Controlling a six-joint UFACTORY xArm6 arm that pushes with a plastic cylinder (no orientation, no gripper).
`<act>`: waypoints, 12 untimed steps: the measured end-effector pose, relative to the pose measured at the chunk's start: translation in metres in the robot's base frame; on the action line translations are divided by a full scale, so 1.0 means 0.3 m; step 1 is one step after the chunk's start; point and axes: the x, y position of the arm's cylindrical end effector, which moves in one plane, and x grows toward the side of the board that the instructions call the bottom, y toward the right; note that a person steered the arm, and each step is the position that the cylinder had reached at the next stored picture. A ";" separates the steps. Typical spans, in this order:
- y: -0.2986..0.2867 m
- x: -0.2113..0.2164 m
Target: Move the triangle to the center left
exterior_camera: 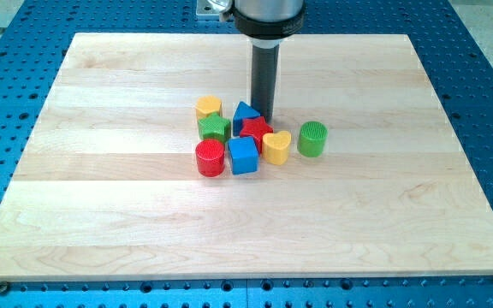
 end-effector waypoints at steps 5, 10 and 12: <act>-0.192 0.039; -0.323 0.209; -0.524 0.209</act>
